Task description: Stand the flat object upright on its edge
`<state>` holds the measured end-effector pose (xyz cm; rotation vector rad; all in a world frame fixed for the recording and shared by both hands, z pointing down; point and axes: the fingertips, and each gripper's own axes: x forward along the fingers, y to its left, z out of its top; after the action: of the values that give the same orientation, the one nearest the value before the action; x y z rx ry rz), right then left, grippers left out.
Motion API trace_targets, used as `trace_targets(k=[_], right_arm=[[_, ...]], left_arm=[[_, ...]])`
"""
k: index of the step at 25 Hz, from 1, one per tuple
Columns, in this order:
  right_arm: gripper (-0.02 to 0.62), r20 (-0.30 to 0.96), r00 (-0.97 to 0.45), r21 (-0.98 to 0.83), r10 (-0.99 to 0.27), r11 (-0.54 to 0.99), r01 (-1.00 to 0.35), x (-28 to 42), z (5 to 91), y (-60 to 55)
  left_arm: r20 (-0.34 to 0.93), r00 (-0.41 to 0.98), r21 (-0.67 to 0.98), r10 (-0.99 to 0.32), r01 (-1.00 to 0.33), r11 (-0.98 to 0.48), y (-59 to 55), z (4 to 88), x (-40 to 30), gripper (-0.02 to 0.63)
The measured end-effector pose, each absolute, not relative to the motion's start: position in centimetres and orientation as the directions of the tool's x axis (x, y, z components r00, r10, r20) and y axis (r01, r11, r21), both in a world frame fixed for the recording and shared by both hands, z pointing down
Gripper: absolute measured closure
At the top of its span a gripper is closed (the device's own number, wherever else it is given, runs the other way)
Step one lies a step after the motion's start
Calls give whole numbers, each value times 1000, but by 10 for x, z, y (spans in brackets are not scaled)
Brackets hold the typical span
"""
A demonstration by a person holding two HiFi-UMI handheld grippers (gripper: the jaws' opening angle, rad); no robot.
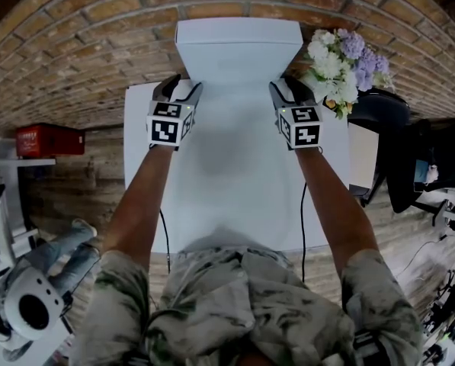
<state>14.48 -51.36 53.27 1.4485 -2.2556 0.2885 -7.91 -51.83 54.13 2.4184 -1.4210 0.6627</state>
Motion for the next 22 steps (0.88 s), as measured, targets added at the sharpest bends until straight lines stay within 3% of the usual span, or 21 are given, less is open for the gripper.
trace_targets(k=[9,22], right_arm=[[412,472,-392,28,-789,458,-888,142,534,-474],[520,456,-485,-26,-747,533,-846,144,520,-376]], left_arm=[[494,405,29,-770,-892,-451,-481,536,-82,373],[471,450,103,-759,-882,-459,-376,522,-37,398]])
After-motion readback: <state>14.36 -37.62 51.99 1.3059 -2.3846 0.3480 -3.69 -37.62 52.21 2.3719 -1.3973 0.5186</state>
